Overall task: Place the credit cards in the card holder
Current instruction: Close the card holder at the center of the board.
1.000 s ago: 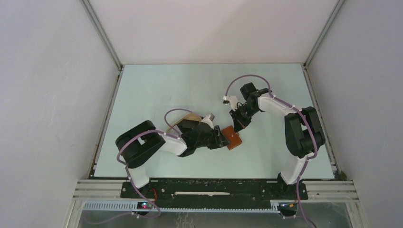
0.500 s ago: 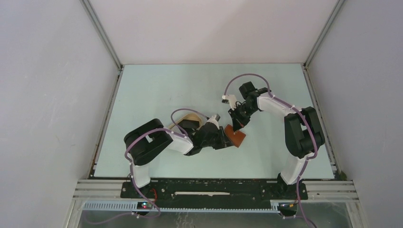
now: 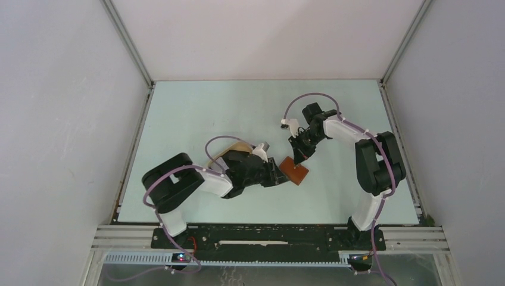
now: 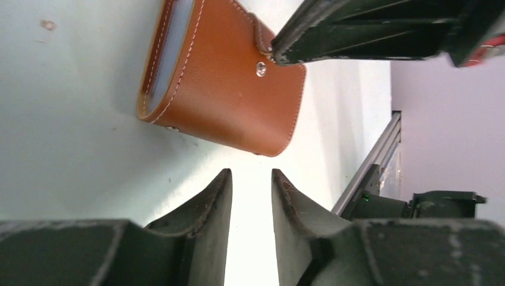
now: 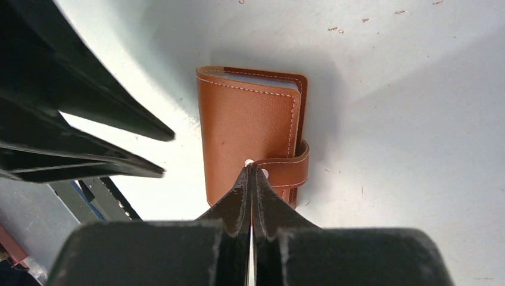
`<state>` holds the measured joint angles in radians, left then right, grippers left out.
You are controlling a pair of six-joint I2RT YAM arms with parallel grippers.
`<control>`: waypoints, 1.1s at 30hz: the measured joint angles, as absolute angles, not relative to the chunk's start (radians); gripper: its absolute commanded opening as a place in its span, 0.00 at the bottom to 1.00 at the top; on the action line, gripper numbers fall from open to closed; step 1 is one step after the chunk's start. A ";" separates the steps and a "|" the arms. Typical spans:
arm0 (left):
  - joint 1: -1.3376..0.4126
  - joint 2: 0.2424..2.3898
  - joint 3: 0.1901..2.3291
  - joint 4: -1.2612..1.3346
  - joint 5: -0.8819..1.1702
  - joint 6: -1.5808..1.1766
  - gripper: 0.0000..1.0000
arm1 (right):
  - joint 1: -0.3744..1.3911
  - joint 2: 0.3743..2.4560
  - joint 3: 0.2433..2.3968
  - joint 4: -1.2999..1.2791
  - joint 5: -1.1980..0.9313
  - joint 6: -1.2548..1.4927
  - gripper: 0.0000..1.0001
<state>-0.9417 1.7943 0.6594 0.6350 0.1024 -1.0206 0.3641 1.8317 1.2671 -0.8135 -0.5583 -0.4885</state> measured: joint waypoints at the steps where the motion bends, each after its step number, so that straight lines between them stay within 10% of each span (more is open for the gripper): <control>1: -0.936 1.762 0.635 0.643 0.101 -1.008 0.37 | 0.360 1.832 1.267 -0.815 -0.561 -0.489 0.00; 7: -0.863 1.670 0.609 0.674 0.118 -0.940 0.20 | 0.348 1.832 1.267 -0.823 -0.580 -0.494 0.00; 33: -0.849 1.874 0.742 0.687 0.154 -0.916 0.00 | 0.370 1.842 1.267 -0.825 -0.580 -0.496 0.00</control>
